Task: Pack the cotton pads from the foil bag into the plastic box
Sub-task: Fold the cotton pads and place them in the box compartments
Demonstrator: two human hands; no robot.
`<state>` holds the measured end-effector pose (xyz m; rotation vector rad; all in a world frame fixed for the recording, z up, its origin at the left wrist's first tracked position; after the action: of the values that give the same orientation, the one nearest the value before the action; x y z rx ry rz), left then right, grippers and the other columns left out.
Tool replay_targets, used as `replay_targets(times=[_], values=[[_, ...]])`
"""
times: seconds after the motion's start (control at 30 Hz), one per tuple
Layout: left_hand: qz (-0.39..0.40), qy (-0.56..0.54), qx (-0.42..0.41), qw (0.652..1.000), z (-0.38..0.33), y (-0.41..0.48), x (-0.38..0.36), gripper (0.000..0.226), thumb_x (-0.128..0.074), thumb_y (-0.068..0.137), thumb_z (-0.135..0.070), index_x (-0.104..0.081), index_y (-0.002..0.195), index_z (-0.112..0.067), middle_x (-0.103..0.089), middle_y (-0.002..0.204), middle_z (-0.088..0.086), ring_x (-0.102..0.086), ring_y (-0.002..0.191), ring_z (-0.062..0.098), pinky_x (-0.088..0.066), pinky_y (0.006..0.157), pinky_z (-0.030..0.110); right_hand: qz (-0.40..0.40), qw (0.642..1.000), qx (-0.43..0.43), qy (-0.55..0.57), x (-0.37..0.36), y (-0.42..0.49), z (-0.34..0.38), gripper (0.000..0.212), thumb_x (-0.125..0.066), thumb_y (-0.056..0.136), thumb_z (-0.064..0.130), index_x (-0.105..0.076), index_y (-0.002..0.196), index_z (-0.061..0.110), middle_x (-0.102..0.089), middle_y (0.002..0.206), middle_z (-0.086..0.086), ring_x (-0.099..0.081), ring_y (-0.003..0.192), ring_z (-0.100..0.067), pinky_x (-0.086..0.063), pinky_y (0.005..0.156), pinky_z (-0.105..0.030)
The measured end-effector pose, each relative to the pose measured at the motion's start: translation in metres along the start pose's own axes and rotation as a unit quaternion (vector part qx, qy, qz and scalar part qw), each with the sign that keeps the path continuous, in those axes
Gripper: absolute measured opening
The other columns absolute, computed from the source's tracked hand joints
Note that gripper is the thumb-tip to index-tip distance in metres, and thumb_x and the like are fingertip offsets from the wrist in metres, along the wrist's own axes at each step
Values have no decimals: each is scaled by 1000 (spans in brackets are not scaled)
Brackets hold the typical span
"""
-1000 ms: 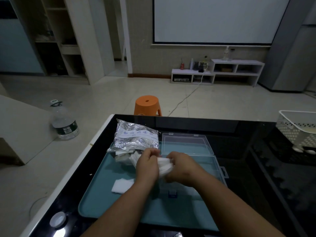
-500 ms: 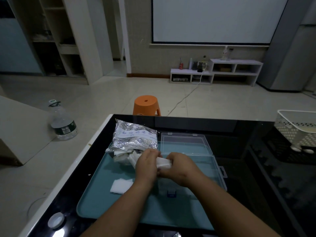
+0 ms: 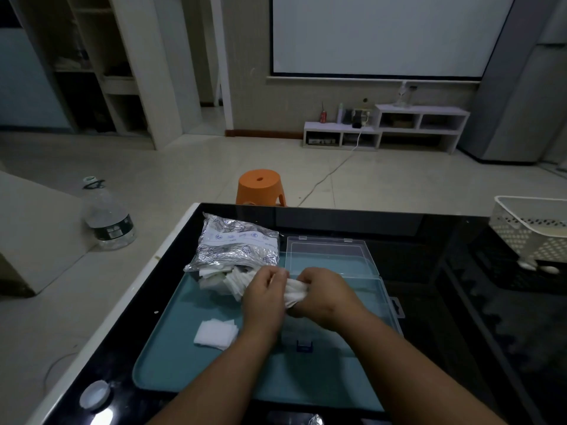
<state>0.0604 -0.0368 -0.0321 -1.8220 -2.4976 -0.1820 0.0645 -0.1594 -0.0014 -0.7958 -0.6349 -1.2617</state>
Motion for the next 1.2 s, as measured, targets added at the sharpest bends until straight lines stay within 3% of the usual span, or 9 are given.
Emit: replay_targets(times=[0.13, 0.23, 0.33, 0.53, 0.7, 0.8, 0.93, 1.1, 1.2], values=[[-28, 37, -3, 999, 6, 3, 3, 17, -49, 99, -17, -61, 86, -15, -64, 81, -2, -58, 75, 12, -42, 60, 14, 43, 997, 13, -56, -9, -1, 2, 45, -78, 74, 23, -61, 115, 15, -68, 111, -8, -62, 96, -24, -48, 76, -28], [-7, -21, 27, 999, 8, 1, 1, 27, -48, 100, -21, -63, 79, -14, -67, 78, 4, -61, 73, 16, -47, 69, 29, 25, 999, 26, -14, -9, -2, 4, 56, -78, 74, 25, -54, 124, 19, -63, 116, -5, -59, 97, -21, -48, 76, -28], [-6, -19, 34, 999, 9, 0, 0, 31, -46, 100, -21, -59, 73, -14, -65, 74, 6, -60, 72, 20, -47, 69, 32, 23, 999, 39, 7, -9, -4, 6, 53, -76, 76, 29, -55, 123, 20, -63, 115, -5, -60, 96, -19, -49, 77, -27], [1, -42, 61, 997, 10, 4, -2, 34, -45, 101, -29, -60, 75, -14, -65, 74, 6, -60, 71, 17, -46, 66, 26, 15, 999, 38, -34, -10, -5, 4, 37, -74, 77, 37, -59, 108, 24, -67, 106, -2, -57, 86, -18, -41, 70, -26], [5, -85, 33, 996, 5, 5, 0, 17, -54, 95, -12, -63, 80, -12, -65, 76, 3, -60, 70, 12, -47, 59, 16, -8, 999, 30, -32, -4, -2, 3, 46, -79, 73, 43, -61, 111, 23, -68, 104, -2, -59, 86, -17, -40, 69, -25], [3, -16, 40, 999, 11, 5, 1, 18, -53, 96, -12, -62, 84, -23, -66, 83, -1, -60, 76, 13, -46, 59, 19, 24, 998, 16, -61, -8, -1, 0, 52, -82, 70, 31, -57, 115, 20, -67, 110, -4, -61, 94, -21, -42, 72, -26], [27, -39, 44, 998, 11, 2, -3, 14, -54, 96, -19, -62, 84, -17, -67, 83, 5, -60, 77, 17, -46, 67, 27, 27, 999, 20, -43, -8, -1, 0, 55, -77, 73, 15, -53, 123, 21, -64, 115, -5, -61, 101, -23, -49, 80, -30], [0, 1, -9, 1000, 6, 3, -1, 19, -52, 97, -13, -59, 85, -26, -65, 84, -4, -59, 76, 7, -43, 58, 7, 10, 999, 34, -15, -7, -3, 1, 56, -79, 72, 29, -55, 122, 25, -65, 114, -2, -61, 98, -20, -49, 78, -29], [1, -7, 11, 1000, 11, 3, -3, 24, -49, 99, -20, -61, 79, -22, -67, 79, -2, -62, 76, 14, -47, 66, 18, 20, 998, 59, -19, -9, -5, 5, 56, -76, 75, 38, -56, 125, 23, -65, 116, -2, -61, 99, -18, -47, 78, -27]])
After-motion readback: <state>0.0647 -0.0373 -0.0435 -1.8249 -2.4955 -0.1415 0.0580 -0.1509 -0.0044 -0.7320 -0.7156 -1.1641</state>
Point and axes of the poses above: each hand's wrist, its own y-axis towards the middle knuckle, its own x-axis out of the back of the hand, z = x × y, the point moved 5 cm from there along y, towards the middle knuckle
